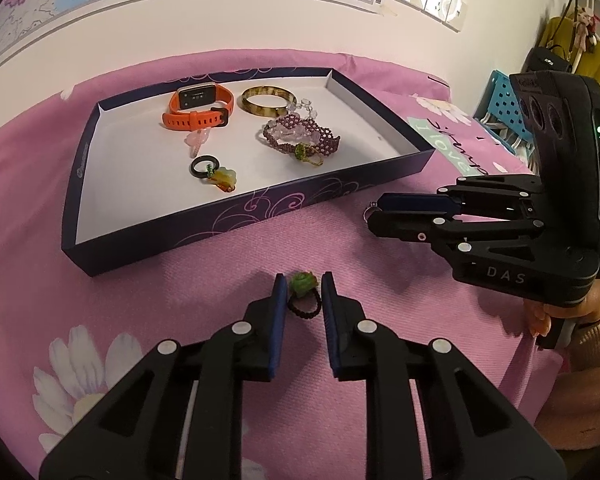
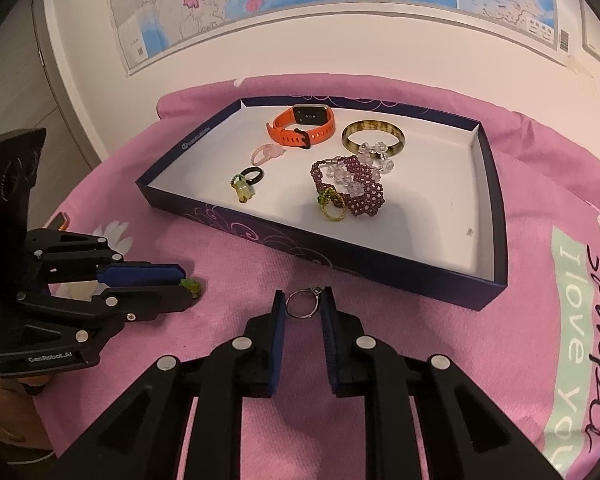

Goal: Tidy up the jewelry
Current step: 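Close the right tool on the silver ring while the left tool grasps the green-bead ring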

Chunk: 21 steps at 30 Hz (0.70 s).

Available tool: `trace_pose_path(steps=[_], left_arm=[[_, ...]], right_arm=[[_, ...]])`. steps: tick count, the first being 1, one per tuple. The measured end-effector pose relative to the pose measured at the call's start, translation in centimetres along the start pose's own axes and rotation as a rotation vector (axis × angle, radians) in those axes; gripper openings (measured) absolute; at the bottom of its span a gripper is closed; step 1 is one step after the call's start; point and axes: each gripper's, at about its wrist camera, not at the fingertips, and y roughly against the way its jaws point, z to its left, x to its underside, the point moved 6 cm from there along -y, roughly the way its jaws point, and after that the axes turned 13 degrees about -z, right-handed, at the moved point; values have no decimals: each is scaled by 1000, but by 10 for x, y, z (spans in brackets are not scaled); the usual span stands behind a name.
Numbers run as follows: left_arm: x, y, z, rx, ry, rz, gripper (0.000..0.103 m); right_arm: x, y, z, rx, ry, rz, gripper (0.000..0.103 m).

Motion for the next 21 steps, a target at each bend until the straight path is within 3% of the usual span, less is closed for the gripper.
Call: trace_pose_path(steps=[21], left_arm=[[-1, 12, 3, -5, 20, -29, 18]], right_arm=[[-2, 10, 0, -34, -47, -27, 16]])
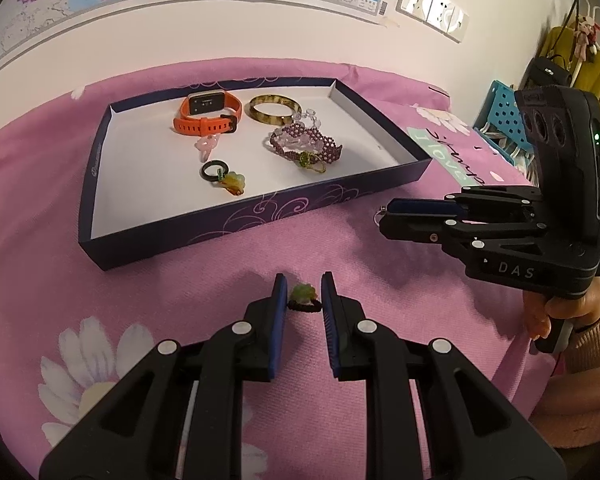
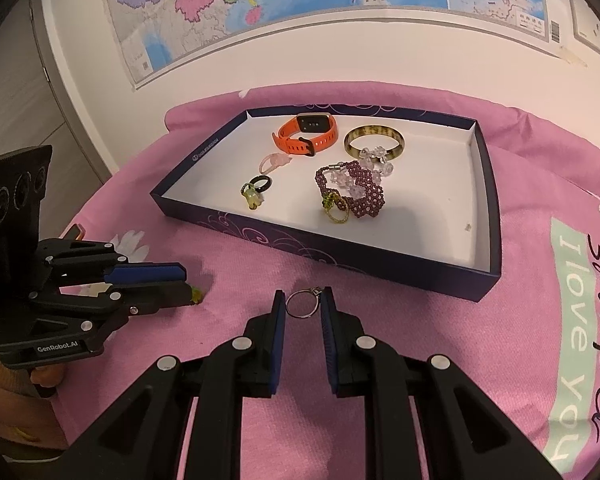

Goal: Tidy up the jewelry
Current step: 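Close the right tool on the silver ring while the left tool grasps the green-bead ring, then lift and carry the silver ring and green-bead ring with both tools over the box lid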

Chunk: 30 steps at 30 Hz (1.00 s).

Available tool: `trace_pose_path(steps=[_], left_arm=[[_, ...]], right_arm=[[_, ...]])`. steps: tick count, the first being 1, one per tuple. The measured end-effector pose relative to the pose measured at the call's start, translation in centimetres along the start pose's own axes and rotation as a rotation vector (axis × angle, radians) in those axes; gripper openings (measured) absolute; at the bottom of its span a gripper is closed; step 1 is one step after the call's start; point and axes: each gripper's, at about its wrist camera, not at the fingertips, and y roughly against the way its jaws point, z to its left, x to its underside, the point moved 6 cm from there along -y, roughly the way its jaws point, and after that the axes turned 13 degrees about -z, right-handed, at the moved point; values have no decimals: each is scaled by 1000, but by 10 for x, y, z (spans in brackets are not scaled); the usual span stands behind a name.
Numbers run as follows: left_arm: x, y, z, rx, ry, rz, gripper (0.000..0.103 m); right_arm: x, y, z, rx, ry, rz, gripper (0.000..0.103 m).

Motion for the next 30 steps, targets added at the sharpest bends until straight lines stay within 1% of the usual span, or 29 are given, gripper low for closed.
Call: trace_pose_path(steps=[17, 19, 27, 29, 30], left_arm=[[-15, 12, 0, -7, 3, -46, 18], [-16, 12, 1, -7, 3, -47, 15], [-13, 11, 1, -5, -4, -38, 15], [-11, 11, 0, -1, -10, -31, 15], [-9, 10, 0, -4, -16, -28, 19]], right_arm=[[-10, 9, 3, -7, -5, -31, 16], [-10, 9, 3, -6, -4, -32, 16], [-10, 8, 4, -12, -7, -28, 16], [-9, 7, 4, -12, -6, -25, 16], [-8, 7, 4, -13, -7, -23, 16]])
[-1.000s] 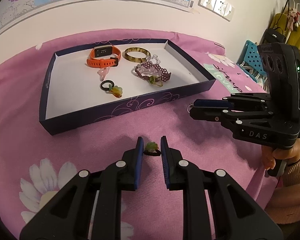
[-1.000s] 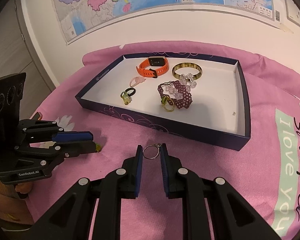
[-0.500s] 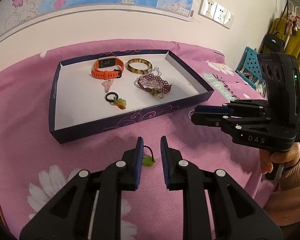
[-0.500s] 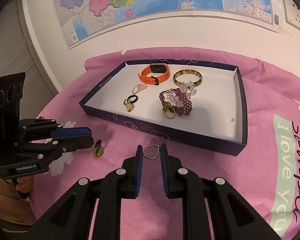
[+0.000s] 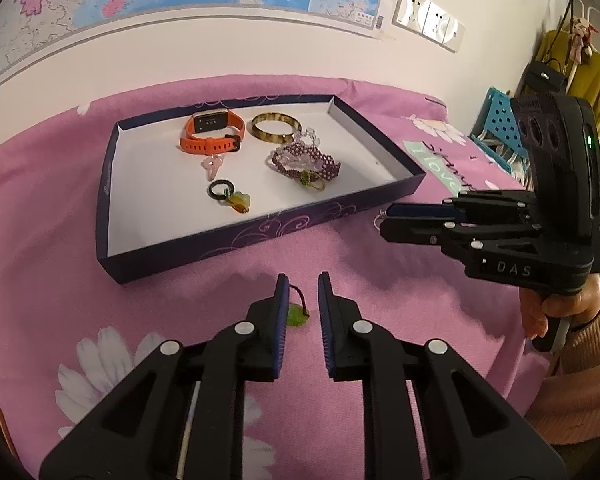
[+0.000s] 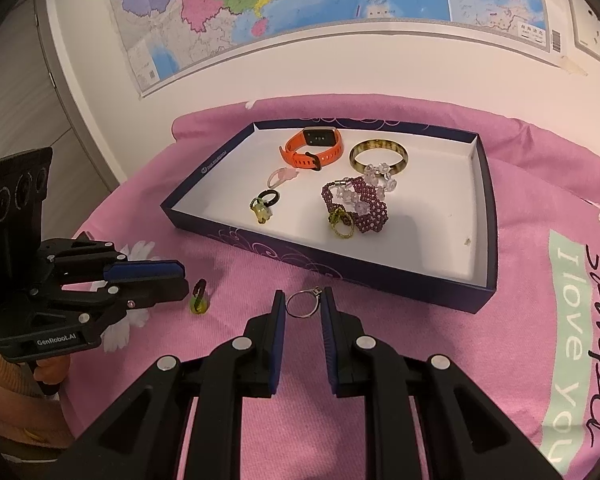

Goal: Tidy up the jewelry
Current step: 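Lift and carry the silver ring and green-bead ring with both tools over the box lid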

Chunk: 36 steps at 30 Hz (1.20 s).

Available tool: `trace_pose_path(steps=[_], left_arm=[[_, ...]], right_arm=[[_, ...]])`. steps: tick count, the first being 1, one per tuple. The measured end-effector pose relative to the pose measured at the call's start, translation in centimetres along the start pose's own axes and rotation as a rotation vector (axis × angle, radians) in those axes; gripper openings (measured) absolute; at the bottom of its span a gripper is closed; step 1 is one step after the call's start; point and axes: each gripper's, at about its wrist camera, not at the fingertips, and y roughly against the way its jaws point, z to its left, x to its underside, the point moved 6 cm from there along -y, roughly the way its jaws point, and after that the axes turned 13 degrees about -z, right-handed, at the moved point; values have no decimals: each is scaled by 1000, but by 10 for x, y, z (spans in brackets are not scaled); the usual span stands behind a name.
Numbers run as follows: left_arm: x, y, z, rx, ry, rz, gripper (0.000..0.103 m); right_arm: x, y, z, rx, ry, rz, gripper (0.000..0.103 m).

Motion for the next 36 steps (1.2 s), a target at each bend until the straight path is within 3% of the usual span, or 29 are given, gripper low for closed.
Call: trace_pose_path(steps=[1, 3, 12, 19, 36], left_arm=[[2, 0, 0, -3, -3, 5, 30], [5, 0, 0, -7, -11, 7, 35], [12, -7, 5, -20, -8, 39, 35], [20, -16, 2, -14, -7, 75, 17], [0, -5, 5, -19, 6, 18, 16]], right_arm=[[0, 0, 0, -2, -1, 2, 16], [1, -1, 0, -4, -2, 5, 16], [4, -4, 0, -10, -6, 12, 16], [4, -4, -1, -6, -9, 12, 16], [-9, 0, 1, -7, 6, -19, 16]])
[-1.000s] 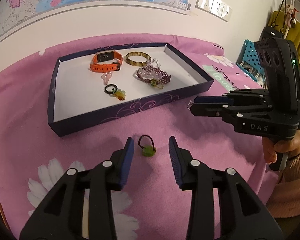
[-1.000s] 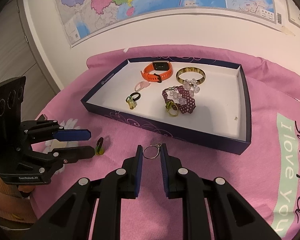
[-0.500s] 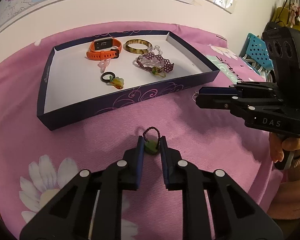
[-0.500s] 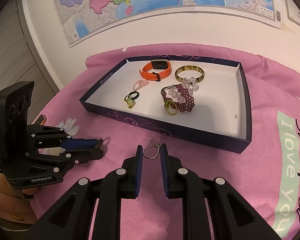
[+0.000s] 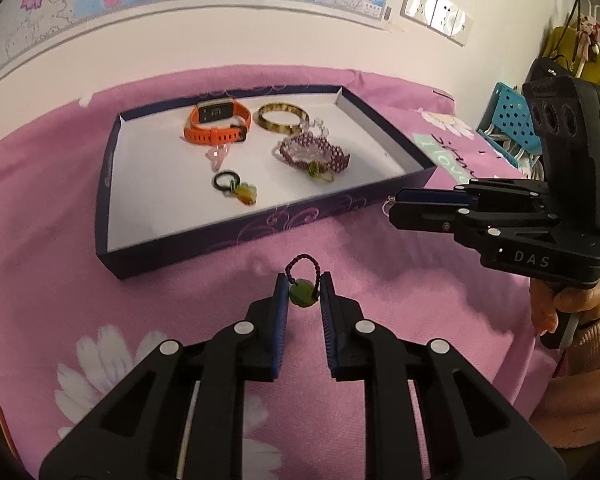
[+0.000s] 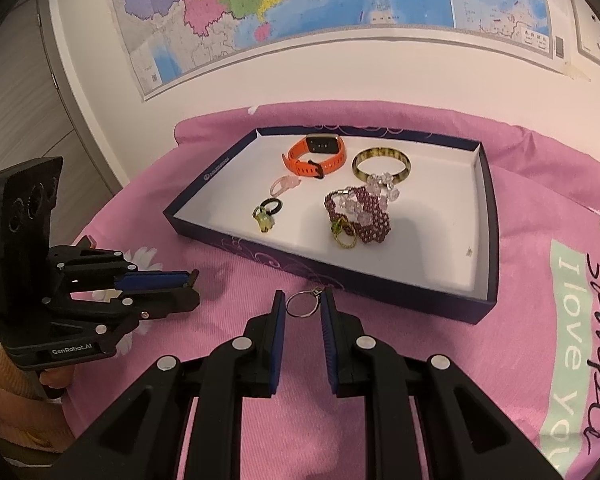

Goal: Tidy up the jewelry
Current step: 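Lift and carry the silver ring and green-bead ring with both tools over the box lid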

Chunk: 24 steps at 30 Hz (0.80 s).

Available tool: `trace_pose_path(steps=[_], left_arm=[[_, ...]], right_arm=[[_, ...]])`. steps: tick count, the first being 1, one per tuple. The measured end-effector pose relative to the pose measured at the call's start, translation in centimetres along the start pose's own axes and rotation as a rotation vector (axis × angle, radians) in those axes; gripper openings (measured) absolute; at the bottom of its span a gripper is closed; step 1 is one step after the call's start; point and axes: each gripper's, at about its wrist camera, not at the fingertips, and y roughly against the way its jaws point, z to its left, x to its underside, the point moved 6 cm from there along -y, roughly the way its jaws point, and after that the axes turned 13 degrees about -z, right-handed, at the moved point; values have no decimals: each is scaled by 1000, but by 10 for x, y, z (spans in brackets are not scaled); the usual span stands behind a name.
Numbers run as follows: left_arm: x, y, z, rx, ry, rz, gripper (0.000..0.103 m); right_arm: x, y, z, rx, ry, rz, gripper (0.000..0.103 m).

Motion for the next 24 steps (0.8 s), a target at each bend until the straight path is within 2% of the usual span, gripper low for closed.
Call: trace_pose_path(steps=[8, 24], left_arm=[[-19, 4, 0, -4, -10, -44, 16], [-43, -3, 6, -20, -13, -74, 16]], right_arm=[[-11, -1, 3, -3, 17, -18, 16], [-29, -10, 0, -5, 29, -40, 16]])
